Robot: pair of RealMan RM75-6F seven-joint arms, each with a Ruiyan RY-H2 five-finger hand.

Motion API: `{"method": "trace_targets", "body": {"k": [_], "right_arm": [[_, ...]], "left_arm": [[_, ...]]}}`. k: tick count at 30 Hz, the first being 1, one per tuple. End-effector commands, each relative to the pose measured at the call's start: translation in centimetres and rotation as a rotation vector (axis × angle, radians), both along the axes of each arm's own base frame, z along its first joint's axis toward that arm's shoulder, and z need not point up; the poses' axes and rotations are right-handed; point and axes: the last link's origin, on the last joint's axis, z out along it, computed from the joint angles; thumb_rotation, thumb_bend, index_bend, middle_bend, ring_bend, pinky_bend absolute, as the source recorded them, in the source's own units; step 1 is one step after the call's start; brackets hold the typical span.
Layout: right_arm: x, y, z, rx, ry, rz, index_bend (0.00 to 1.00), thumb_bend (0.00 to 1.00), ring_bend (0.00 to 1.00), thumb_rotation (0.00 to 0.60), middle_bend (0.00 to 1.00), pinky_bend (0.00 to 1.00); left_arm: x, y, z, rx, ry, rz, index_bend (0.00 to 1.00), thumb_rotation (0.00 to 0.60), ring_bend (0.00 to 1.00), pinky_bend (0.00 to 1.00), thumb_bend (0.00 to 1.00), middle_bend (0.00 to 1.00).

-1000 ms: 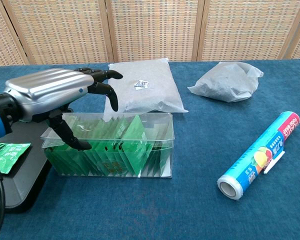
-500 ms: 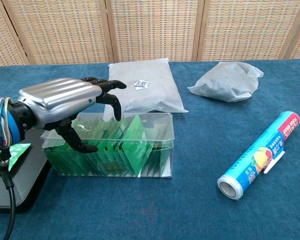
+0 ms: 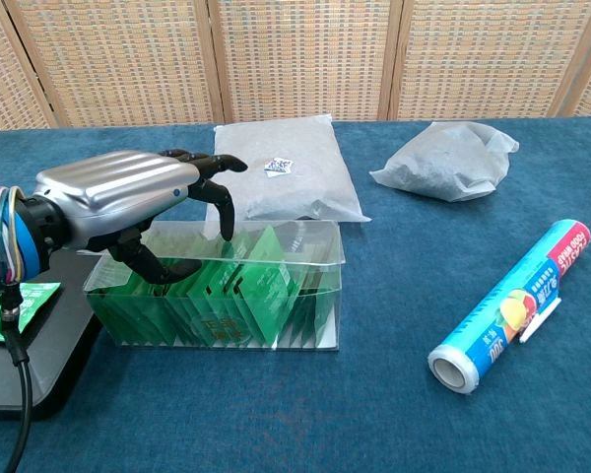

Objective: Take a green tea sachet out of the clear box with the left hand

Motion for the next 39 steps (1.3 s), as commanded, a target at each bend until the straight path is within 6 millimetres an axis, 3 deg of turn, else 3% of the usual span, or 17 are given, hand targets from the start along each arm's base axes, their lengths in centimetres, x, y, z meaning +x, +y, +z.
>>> {"method": "trace_targets", "body": {"k": [1,7,21,39], "right_arm": [[0.0,0.0,0.0,0.0,0.0,0.0,0.0,0.0,0.0,0.6,0.0,0.0],[0.0,0.0,0.0,0.0,0.001,0.0,0.0,0.0,0.0,0.6,0.0,0.0],[0.0,0.0,-0.2,0.005,0.005,-0.001,0.0,0.0,0.0,0.6,0.0,0.0],[-0.2,-0.3,-0.5,0.012,0.013,-0.015,0.0,0.0,0.0,0.6,0.0,0.0]], "left_arm": [[0.0,0.0,0.0,-0.006,-0.002,0.006,0.4,0.6,0.0,0.0,0.46,0.0],[0.3,0.5,0.4,-0.005,-0.035,0.03,0.44,0.6,0.0,0.0,0.53,0.0],[0.9,2.0,2.2,-0.063,-0.196,0.175,0.45,0.6,0.0,0.0,0.53,0.0],[1.5,6.6,5.5,-0.134,-0.237,0.354,0.45,0.6,0.0,0.0,0.53,0.0]]}}
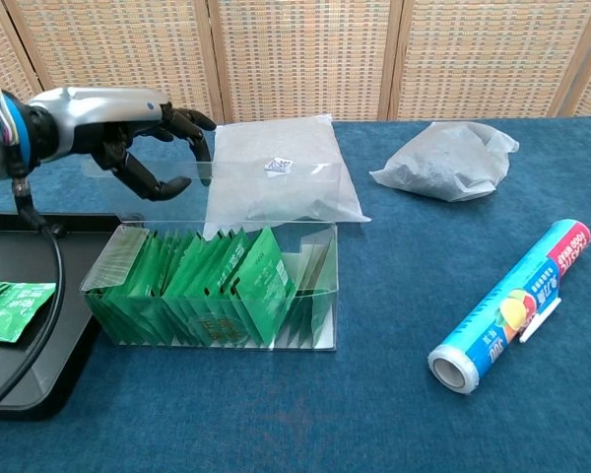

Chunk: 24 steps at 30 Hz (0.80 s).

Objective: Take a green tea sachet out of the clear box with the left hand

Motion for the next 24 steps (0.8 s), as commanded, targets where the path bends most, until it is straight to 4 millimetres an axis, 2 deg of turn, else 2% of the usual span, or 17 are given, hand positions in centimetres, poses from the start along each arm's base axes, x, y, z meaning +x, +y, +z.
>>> {"method": "trace_targets", "body": {"k": [1,11,17,24], "right_arm": [[0.0,-0.1,-0.1,0.002,0.001,-0.002,0.0,0.0,0.0,0.6,0.0,0.0],[-0.1,-0.2,-0.3,0.007,0.009,-0.008,0.0,0.0,0.0,0.6,0.0,0.0],[-0.2,-0.3,-0.5,0.012,0.012,-0.015,0.0,0.0,0.0,0.6,0.0,0.0],[-0.3,-0.4,-0.5,0.012,0.016,-0.022,0.0,0.0,0.0,0.6,0.0,0.0]], "left_arm": [[0.4,1.2,0.8,-0.007,0.006,0.014,0.45,0.6,0.0,0.0,0.53,0.0],[0.6,3.6,0.9,-0.031,0.01,0.085,0.45,0.6,0.0,0.0,0.53,0.0],[0.6,4.2,0.4,-0.049,0.019,0.114,0.46,0.6,0.0,0.0,0.53,0.0],[0.7,4.9,0.1,-0.08,-0.006,0.166,0.52,0.6,0.0,0.0,0.58,0.0]]}}
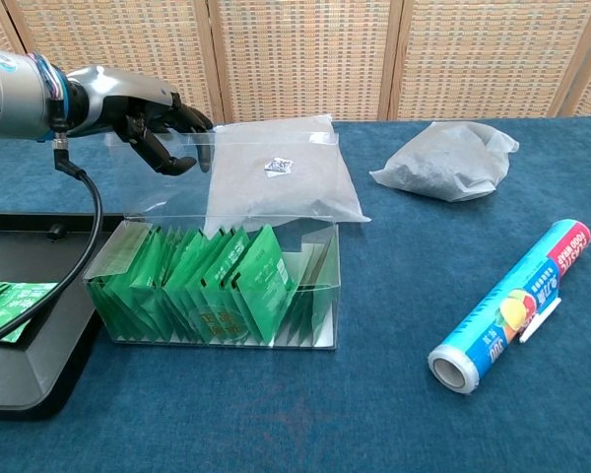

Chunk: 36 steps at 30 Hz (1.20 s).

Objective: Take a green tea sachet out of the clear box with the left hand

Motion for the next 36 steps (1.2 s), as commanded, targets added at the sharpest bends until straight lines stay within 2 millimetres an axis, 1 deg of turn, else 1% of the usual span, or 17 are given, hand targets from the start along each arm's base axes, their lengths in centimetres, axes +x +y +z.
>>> {"method": "trace_targets", "body": {"k": [1,6,9,10,11,12,13,14,15,16,17,21,22,27,32,35,36], "right_arm": [[0.0,0.0,0.0,-0.001,0.001,-0.002,0.0,0.0,0.0,0.6,0.0,0.0],[-0.1,-0.1,0.0,-0.001,0.001,-0.007,0.0,0.0,0.0,0.6,0.0,0.0],[-0.1,-0.1,0.0,-0.001,0.002,-0.007,0.0,0.0,0.0,0.6,0.0,0.0],[-0.1,-0.1,0.0,0.0,0.002,-0.008,0.0,0.0,0.0,0.6,0.0,0.0],[-0.1,-0.1,0.0,0.0,0.002,-0.008,0.0,0.0,0.0,0.6,0.0,0.0],[-0.1,-0.1,0.0,0.0,0.002,-0.008,0.0,0.0,0.0,0.6,0.0,0.0],[-0.1,-0.1,0.0,-0.001,0.002,-0.008,0.0,0.0,0.0,0.6,0.0,0.0],[-0.1,-0.1,0.0,-0.001,0.002,-0.008,0.0,0.0,0.0,0.6,0.0,0.0],[-0.1,-0.1,0.0,0.0,0.002,-0.008,0.0,0.0,0.0,0.6,0.0,0.0],[-0.1,-0.1,0.0,0.0,0.002,-0.008,0.0,0.0,0.0,0.6,0.0,0.0],[-0.1,-0.1,-0.1,0.001,0.002,-0.008,0.0,0.0,0.0,0.6,0.0,0.0],[-0.1,-0.1,-0.1,0.001,0.002,-0.007,0.0,0.0,0.0,0.6,0.0,0.0],[-0.1,-0.1,-0.1,0.0,0.001,-0.008,0.0,0.0,0.0,0.6,0.0,0.0],[-0.1,-0.1,0.0,-0.002,-0.001,-0.009,0.0,0.0,0.0,0.6,0.0,0.0],[-0.1,-0.1,0.0,0.002,-0.002,-0.006,0.0,0.0,0.0,0.6,0.0,0.0],[0.0,0.0,-0.1,0.004,-0.001,-0.003,0.0,0.0,0.0,0.6,0.0,0.0],[0.0,0.0,-0.1,0.005,-0.002,-0.003,0.0,0.0,0.0,0.6,0.0,0.0]], "left_arm": [[-0.1,0.3,-0.1,-0.025,-0.013,0.029,0.52,0.6,0.0,0.0,0.59,0.0],[-0.3,0.5,-0.1,-0.078,-0.001,0.066,0.55,0.6,0.0,0.0,0.6,0.0],[-0.6,0.6,-0.1,-0.11,0.019,0.095,0.55,0.6,0.0,0.0,0.6,0.0],[-0.6,0.7,-0.2,-0.115,0.02,0.102,0.53,0.6,0.0,0.0,0.6,0.0],[-0.6,0.8,-0.2,-0.119,0.02,0.107,0.48,0.6,0.0,0.0,0.6,0.0],[-0.7,0.8,-0.2,-0.122,0.02,0.11,0.36,0.6,0.0,0.0,0.6,0.0],[-0.7,0.8,-0.3,-0.127,0.018,0.114,0.2,0.6,0.0,0.0,0.6,0.0],[-0.8,0.8,-0.3,-0.13,0.015,0.116,0.1,0.6,0.0,0.0,0.6,0.0],[-0.8,0.8,-0.4,-0.132,0.008,0.119,0.02,0.6,0.0,0.0,0.6,0.0],[-0.8,0.8,-0.4,-0.133,0.002,0.123,0.0,0.6,0.0,0.0,0.59,0.0],[-0.8,0.9,-0.3,-0.128,-0.006,0.127,0.0,0.6,0.0,0.0,0.57,0.0],[-0.8,1.1,-0.1,-0.104,-0.02,0.123,0.0,0.6,0.0,0.0,0.37,0.0],[-0.7,1.3,0.3,-0.078,-0.031,0.114,0.0,0.6,0.0,0.0,0.34,0.0],[-0.3,1.2,2.1,0.028,-0.097,0.032,0.0,0.6,0.0,0.0,0.33,0.0],[-0.3,0.1,4.0,0.085,-0.07,-0.102,0.0,0.6,0.0,0.0,0.33,0.0],[-0.5,-1.1,4.5,0.078,-0.032,-0.182,0.09,0.6,0.0,0.0,0.33,0.0],[-0.7,-1.6,4.5,0.066,-0.019,-0.204,0.15,0.6,0.0,0.0,0.33,0.0]]}}
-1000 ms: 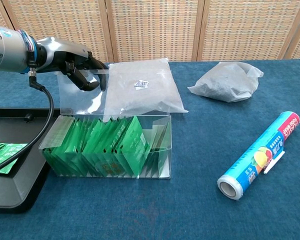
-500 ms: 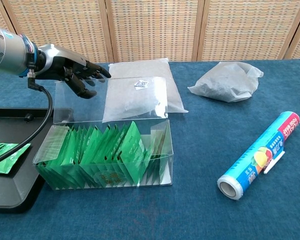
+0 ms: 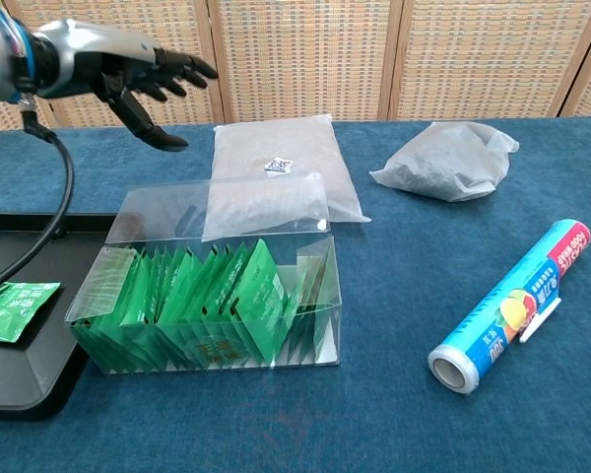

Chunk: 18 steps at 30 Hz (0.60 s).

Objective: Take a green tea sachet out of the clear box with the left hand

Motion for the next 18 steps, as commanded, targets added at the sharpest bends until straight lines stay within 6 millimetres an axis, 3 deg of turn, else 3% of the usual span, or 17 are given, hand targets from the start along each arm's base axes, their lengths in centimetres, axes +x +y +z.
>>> {"method": "trace_targets", "body": {"k": [1,7,18], "right_arm": [[0.1,0.0,0.0,0.001,-0.001,0.002,0.0,0.0,0.0,0.6,0.0,0.0],[0.1,0.1,0.0,-0.001,0.002,0.002,0.0,0.0,0.0,0.6,0.0,0.0],[0.0,-0.1,-0.1,-0.001,0.002,-0.009,0.0,0.0,0.0,0.6,0.0,0.0]], "left_arm": [[-1.0,-2.5,1.0,-0.008,0.042,-0.109,0.21,0.6,0.0,0.0,0.33,0.0],[-1.9,-4.5,0.2,-0.037,0.082,-0.239,0.36,0.6,0.0,0.0,0.34,0.0],[-3.8,-7.3,-2.0,-0.05,0.261,-0.435,0.45,0.6,0.0,0.0,0.34,0.0]]}}
